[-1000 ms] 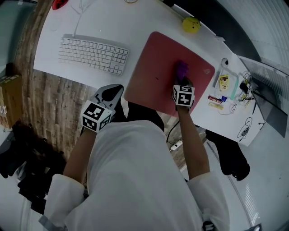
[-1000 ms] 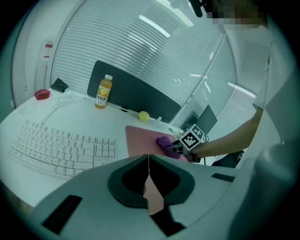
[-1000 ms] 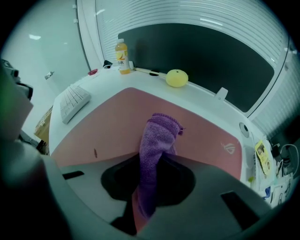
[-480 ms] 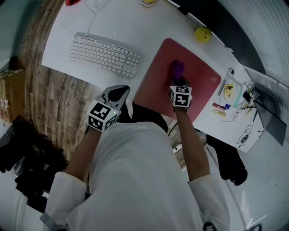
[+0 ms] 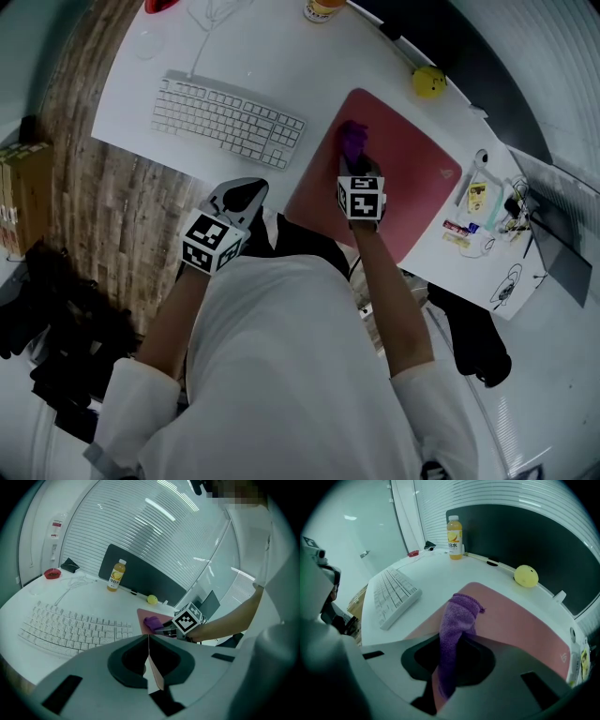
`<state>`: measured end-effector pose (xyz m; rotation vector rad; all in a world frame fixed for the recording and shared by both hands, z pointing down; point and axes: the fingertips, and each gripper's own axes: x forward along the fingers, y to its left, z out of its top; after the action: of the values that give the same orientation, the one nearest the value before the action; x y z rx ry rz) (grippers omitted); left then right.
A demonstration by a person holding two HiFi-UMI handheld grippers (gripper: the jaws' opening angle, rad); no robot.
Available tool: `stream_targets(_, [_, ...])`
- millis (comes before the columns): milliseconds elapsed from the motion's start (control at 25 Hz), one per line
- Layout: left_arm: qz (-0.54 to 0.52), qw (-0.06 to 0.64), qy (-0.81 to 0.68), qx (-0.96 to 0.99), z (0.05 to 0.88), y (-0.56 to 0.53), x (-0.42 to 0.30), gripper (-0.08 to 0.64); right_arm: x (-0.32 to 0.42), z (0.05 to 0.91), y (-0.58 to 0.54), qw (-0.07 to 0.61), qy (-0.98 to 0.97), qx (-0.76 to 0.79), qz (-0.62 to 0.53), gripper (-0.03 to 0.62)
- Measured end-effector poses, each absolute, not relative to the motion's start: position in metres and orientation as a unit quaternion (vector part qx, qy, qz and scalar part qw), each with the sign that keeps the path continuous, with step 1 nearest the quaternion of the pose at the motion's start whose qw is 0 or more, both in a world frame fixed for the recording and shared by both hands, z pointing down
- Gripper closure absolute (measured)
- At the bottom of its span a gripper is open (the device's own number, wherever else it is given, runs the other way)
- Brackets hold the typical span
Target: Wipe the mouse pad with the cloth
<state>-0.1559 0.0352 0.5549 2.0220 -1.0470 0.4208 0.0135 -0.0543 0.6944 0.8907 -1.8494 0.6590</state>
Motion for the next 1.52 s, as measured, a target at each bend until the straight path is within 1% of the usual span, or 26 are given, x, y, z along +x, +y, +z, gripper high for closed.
stream_targets(560, [0.170,0.391,-0.416,0.803,0.549,0.021,-0.165,0.540,-0.063,0.678,-0.059,0.455,-0.797,0.294,0.266,0.518])
stream_targets(760, [0.170,0.381,-0.412,0.810,0.541,0.010,-0.156,0.540,-0.071,0.656,-0.081,0.426,-0.813,0.294,0.268,0.518])
stream_targets(920, [0.174,0.383,-0.405,0.812,0.541,0.006,-0.147,0.540,-0.064,0.661,-0.102,0.404,-0.811,0.302,0.295,0.518])
stream_targets(1120, [0.185,0.385,-0.397,0.812,0.545,0.004,-0.132,0.540,-0.040,0.676,-0.126,0.393,-0.800,0.327,0.313,0.518])
stream_targets(1520, [0.207,0.389,-0.385,0.811,0.553,0.005,-0.099,0.540,0.024,0.692,-0.153,0.389,-0.787,0.362,0.315,0.518])
